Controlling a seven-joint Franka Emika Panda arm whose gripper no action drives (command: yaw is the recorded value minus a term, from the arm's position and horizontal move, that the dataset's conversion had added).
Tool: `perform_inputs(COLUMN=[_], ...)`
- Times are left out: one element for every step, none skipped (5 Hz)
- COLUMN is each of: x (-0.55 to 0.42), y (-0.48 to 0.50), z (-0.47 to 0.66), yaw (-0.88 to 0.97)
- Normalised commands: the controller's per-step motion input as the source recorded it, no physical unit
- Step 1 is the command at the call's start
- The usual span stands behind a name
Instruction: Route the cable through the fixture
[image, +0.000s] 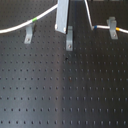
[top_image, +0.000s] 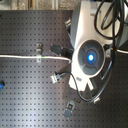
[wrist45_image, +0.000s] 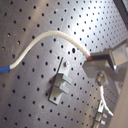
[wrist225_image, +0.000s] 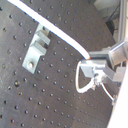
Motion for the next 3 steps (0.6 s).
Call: perform_inputs(x=[0.006,-0.092,-0.084], y=[-0.002,-0.27,-0.251], z=[0.02,0.16,0.15], yaw=[0.0,0.0,-0.13])
